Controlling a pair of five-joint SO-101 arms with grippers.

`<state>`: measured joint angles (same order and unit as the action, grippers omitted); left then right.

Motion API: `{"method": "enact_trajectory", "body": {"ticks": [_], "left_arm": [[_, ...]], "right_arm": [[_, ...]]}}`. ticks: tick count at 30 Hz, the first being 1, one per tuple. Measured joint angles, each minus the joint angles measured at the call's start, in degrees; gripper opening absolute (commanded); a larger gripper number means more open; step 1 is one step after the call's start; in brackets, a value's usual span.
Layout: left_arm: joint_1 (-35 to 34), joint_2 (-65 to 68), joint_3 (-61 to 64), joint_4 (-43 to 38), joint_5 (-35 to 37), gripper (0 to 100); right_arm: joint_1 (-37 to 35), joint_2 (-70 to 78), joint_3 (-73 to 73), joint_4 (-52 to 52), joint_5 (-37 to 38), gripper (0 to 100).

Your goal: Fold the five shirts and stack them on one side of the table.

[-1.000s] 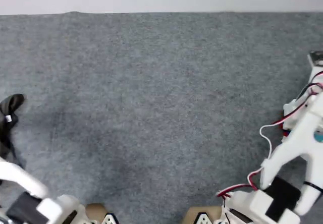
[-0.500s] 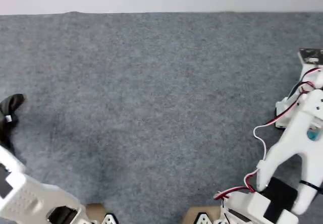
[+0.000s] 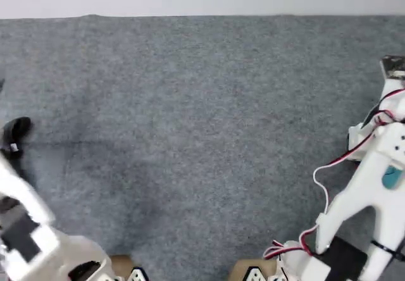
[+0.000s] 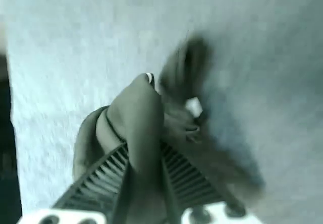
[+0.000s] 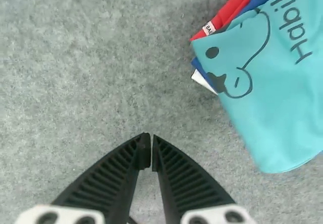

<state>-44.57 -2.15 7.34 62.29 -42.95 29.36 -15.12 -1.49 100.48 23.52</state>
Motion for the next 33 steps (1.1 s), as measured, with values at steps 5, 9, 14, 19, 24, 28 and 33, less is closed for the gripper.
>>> {"method": "enact_trajectory", "body": {"ticks": [5,9,14,19,24,28,33], "left_arm": [[13.7,-15.9,0.0,1.1,14.8,0],[28.4,-26.2,0.0,0.0,22.7,0],[49.0,-33.4,0.4,0.0,29.1,0],[62.2,-33.9,4.3,2.2,32.3,1],[63.9,-31.3,15.3,2.5,32.6,1],[62.2,-27.8,25.5,2.3,32.6,5],[51.7,-24.3,30.3,0.7,32.6,16]], "right_arm": [[0.0,-5.1,7.9,0.0,0.0,1.0],[0.0,-10.4,14.5,0.0,0.0,1.0],[0.0,-16.0,19.4,0.0,0.0,1.0],[0.0,-18.9,20.6,0.0,0.0,1.0],[-1.0,-19.2,21.2,0.0,0.0,1.0],[-4.7,-19.2,22.9,0.0,0.0,1.0],[-9.6,-19.3,23.5,0.0,0.0,1.0]]}}
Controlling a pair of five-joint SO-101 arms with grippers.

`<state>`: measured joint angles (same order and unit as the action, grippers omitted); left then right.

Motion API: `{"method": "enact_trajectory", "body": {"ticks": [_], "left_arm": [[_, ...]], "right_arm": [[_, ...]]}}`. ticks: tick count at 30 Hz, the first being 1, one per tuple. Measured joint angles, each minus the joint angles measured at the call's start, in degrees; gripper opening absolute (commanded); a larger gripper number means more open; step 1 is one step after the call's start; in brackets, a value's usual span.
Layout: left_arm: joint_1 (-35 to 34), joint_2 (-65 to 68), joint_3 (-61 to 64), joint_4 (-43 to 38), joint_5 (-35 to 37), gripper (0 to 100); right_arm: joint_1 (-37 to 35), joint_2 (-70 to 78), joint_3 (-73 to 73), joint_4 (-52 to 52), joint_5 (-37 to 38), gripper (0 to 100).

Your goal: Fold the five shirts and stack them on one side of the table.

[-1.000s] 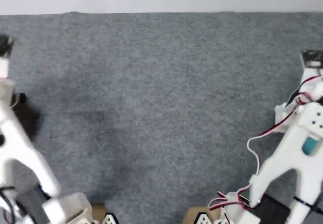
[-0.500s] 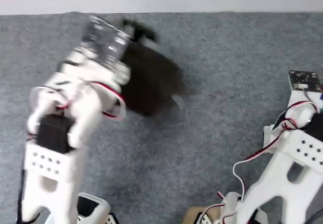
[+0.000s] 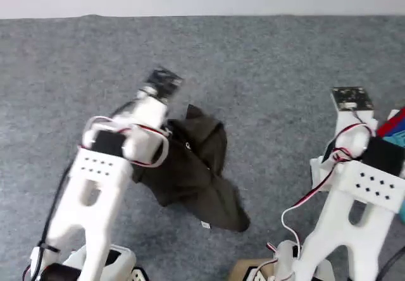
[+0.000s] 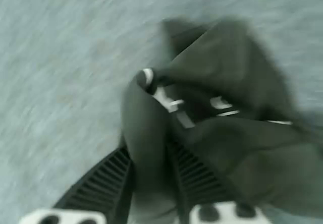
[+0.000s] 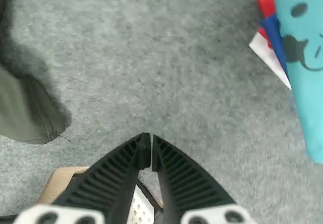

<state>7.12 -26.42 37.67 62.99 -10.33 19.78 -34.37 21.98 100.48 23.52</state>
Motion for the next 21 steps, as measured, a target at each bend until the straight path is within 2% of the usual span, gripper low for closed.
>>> {"method": "enact_trajectory", "body": {"ticks": [7,14,21], "left_arm": [[-17.3,0.9,0.0,0.0,-4.0,18],[-28.7,0.9,0.0,-0.2,-9.3,18],[-37.7,0.9,-5.4,1.8,-9.7,18]], "right_arm": [[-7.9,0.0,0.0,0.0,0.0,1.1],[-14.5,0.0,0.0,0.0,0.0,1.1],[-14.9,0.0,0.0,0.0,0.0,1.1]]}}
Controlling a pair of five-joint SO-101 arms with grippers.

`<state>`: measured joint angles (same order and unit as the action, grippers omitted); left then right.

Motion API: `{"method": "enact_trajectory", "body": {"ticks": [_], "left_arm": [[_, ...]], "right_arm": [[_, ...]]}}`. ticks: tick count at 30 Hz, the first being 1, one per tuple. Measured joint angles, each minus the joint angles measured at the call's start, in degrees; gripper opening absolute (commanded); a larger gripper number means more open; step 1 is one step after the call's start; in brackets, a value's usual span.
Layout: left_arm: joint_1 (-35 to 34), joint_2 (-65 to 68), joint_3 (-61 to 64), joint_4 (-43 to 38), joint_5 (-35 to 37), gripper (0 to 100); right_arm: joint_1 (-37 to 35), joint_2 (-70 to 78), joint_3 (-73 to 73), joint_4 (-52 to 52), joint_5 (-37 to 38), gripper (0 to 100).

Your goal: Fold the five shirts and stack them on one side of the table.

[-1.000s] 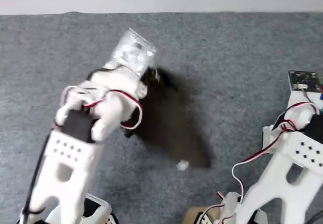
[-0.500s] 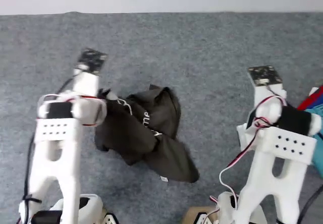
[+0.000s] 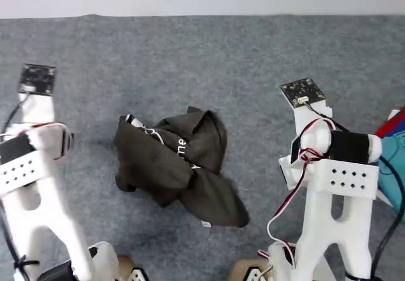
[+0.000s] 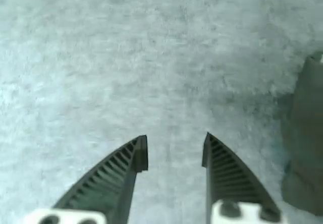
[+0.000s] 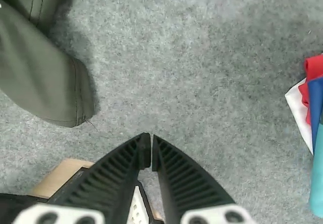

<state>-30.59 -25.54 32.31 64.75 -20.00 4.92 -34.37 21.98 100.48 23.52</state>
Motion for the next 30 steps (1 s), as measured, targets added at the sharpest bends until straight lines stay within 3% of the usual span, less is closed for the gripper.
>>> {"method": "enact_trajectory", "body": {"ticks": [7,13,21,25,30], "left_arm": [[0.2,0.0,-9.4,19.6,-0.1,12],[9.1,0.0,-10.0,33.5,-2.5,10],[30.7,0.0,-1.4,32.9,-2.4,10],[41.1,0.0,7.7,24.7,-2.4,15],[46.2,0.2,16.6,13.8,-1.8,22]], "right_arm": [[0.0,0.0,0.0,0.0,0.0,1.0],[0.0,0.0,0.0,0.0,-0.2,1.0],[0.0,0.0,1.0,0.0,-0.2,1.0],[0.0,0.0,3.8,0.0,-0.2,1.0],[0.0,0.0,6.2,0.0,-0.2,1.0]]}}
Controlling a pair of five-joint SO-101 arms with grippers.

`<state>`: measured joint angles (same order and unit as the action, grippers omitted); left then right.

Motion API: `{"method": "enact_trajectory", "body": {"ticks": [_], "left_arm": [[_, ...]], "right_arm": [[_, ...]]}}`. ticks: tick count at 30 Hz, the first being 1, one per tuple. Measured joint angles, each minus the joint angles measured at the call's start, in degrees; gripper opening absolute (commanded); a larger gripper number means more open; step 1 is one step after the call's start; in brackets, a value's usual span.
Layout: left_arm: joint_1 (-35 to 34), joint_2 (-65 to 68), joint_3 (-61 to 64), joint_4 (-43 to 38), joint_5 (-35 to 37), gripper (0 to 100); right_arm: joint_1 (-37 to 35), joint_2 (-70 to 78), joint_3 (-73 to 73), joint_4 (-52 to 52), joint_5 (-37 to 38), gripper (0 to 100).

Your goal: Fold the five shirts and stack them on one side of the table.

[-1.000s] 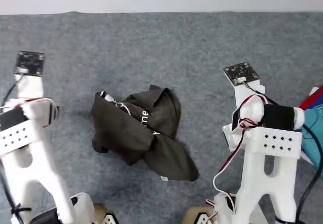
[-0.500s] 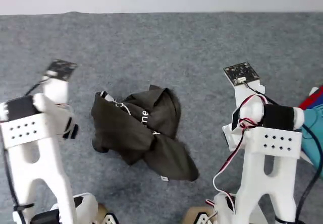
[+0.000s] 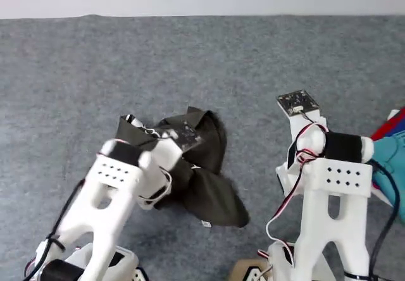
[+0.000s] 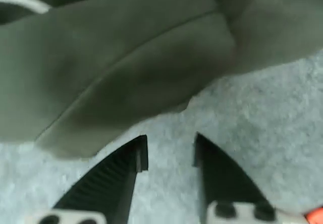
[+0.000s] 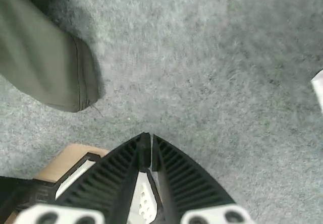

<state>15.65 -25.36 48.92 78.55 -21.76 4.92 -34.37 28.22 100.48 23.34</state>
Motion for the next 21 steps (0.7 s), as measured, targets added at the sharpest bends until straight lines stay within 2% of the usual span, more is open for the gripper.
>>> {"method": "enact_trajectory", "body": {"ticks": [10,16,21], "left_arm": [[0.7,1.1,6.2,-11.9,0.1,24],[0.5,11.2,4.4,-15.4,-0.1,23],[-1.3,20.0,-1.8,-14.9,0.1,13]], "right_arm": [[0.0,0.0,0.0,0.0,0.0,1.0],[0.0,0.0,0.0,0.0,0.0,1.0],[0.0,0.0,0.0,0.0,0.0,1.0]]}}
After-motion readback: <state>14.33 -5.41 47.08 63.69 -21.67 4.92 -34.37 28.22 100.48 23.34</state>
